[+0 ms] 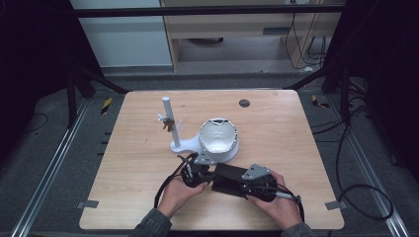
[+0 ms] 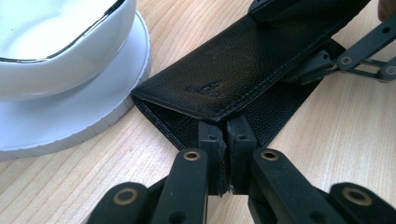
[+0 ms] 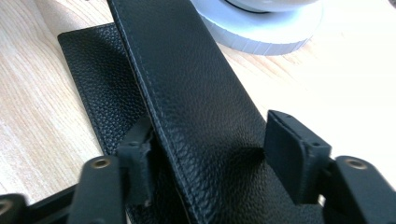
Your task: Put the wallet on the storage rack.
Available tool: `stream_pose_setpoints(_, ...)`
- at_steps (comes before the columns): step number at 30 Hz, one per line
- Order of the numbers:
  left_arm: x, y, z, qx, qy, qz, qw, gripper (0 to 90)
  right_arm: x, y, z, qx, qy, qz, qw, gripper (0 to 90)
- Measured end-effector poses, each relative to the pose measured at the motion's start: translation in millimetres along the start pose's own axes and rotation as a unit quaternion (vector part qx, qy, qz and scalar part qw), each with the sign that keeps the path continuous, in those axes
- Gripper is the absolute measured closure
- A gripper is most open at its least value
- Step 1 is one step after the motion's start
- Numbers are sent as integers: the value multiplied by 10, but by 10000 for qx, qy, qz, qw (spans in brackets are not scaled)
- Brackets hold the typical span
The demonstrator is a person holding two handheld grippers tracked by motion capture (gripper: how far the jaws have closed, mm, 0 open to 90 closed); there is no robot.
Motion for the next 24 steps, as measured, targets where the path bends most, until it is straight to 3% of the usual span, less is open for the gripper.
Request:
stream_pose_setpoints(3,-4,-1,-2,-5,-1,-1,10000,863,6,-10,3,-102,69,-34,9999,515)
stream_pose_setpoints(6,-1,-4,-2,-28,5,-15,10000,852,8,-6,1,-190,131,-31,9997,548)
stream_pose_setpoints(7,0,-8,0,-34,-26,-31,10000,797,7,-3,-13,-283,212,-44,9994,610)
stream_pose_setpoints(10,6,0,25,-13,-328,14,9995,641,-4,-8,-39,-416,309,-57,9986,679)
stream_pose_setpoints(11,6,0,25,-13,-328,14,9995,583,-4,-8,-39,-416,309,-57,9986,679)
stream_pose_setpoints(13,-15,3,38,-24,-443,-15,9990,530,-11,-17,-63,-559,412,-53,9976,729)
stream_pose_setpoints(14,-28,7,46,11,-474,-16,9989,497,-15,-23,-69,-623,434,-60,9971,749)
stream_pose_setpoints(15,-36,9,52,-19,-491,-16,9988,388,-28,-40,-85,-744,473,-56,9961,777)
stream_pose_setpoints(18,-59,14,71,-76,-431,-102,9990,251,-46,-62,-99,-871,485,-74,9950,818)
stream_pose_setpoints(20,-65,33,74,41,-424,-119,9990,157,-68,-72,-110,-927,482,-105,9945,833)
stream_pose_setpoints(24,-96,79,89,-53,-445,-83,9990,125,-151,-73,-158,-873,478,-239,9947,842)
Point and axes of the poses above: each handheld gripper's, and its own axes: x roughly forward along the jaws, y roughly out of its underside, z roughly to its left, the point moved 9 cm from there along x, roughly forward along the jaws, and after that the axes turned 1 degree about x, right-handed, at the moved point
